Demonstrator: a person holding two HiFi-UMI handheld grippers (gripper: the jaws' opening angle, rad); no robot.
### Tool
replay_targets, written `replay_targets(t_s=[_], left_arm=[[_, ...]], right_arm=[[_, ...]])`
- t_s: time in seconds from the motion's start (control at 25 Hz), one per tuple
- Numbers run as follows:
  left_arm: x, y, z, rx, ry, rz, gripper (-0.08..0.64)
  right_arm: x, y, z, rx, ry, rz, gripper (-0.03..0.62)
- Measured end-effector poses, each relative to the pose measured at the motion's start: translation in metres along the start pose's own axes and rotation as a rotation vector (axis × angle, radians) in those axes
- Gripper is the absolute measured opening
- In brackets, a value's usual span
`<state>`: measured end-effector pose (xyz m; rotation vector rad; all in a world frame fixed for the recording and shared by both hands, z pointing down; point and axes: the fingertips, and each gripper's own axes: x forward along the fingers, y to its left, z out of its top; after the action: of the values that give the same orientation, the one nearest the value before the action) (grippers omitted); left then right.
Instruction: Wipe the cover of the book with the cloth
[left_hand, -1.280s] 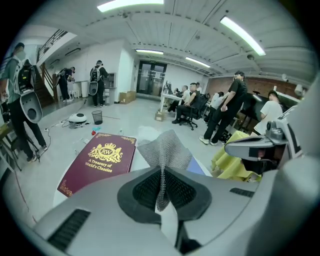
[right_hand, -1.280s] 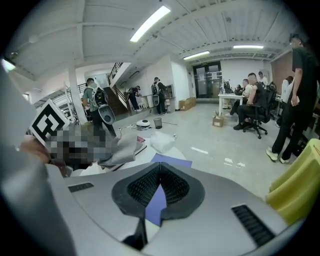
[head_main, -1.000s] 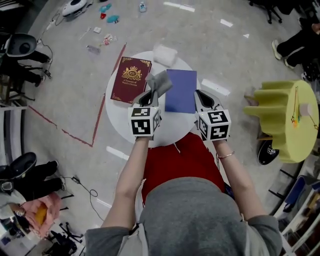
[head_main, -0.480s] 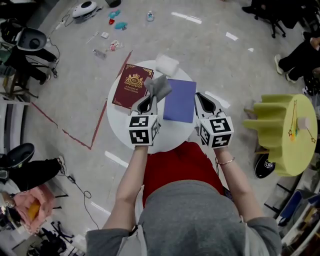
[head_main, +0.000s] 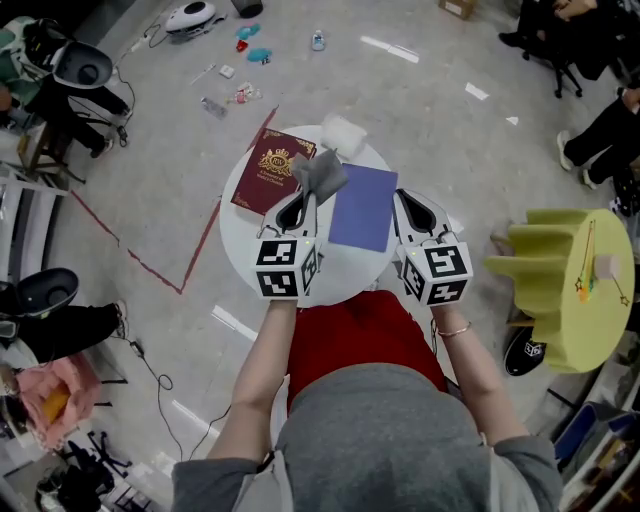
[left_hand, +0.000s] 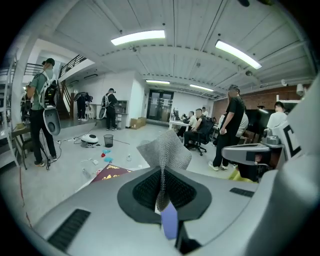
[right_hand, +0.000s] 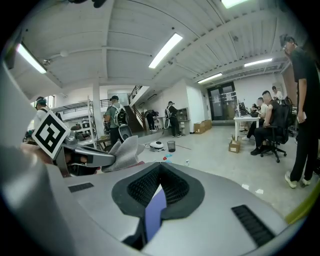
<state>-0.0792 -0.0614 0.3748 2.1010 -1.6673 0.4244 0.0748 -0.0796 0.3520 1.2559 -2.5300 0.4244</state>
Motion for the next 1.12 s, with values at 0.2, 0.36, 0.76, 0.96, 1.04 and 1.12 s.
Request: replay_targets(t_s=[0.2, 0.36, 0.76, 0.96, 1.04, 1.12], left_arm=[[-0.015, -0.003, 0.007, 0.009, -0.045, 0.016, 0.023], [-0.024, -0.006, 0.01, 0.014, -0.071, 0.015, 0.023], [-0.035, -0.008, 0.031, 0.043, -0.135, 0.021, 0.023], [-0.038, -0.003, 0.037, 0.04, -0.156, 0.028, 0.023], [-0.04, 0.0, 0.038, 0.044, -0.161, 0.033, 0.023], [-0.042, 0.003, 0.038, 0.045, -0.164, 0.038, 0.023]], right_arm=[[-0.009, 0.007, 0.011, -0.016, -0.046, 0.023, 0.028], [-0.014, 0.009, 0.018, -0.011, -0.079, 0.028, 0.028], [-0.019, 0.011, 0.032, -0.036, -0.122, 0.022, 0.028], [-0.016, 0.016, 0.039, -0.043, -0.143, 0.035, 0.028], [-0.013, 0.018, 0.042, -0.044, -0.151, 0.041, 0.028], [-0.011, 0.021, 0.042, -0.047, -0.154, 0.047, 0.028]])
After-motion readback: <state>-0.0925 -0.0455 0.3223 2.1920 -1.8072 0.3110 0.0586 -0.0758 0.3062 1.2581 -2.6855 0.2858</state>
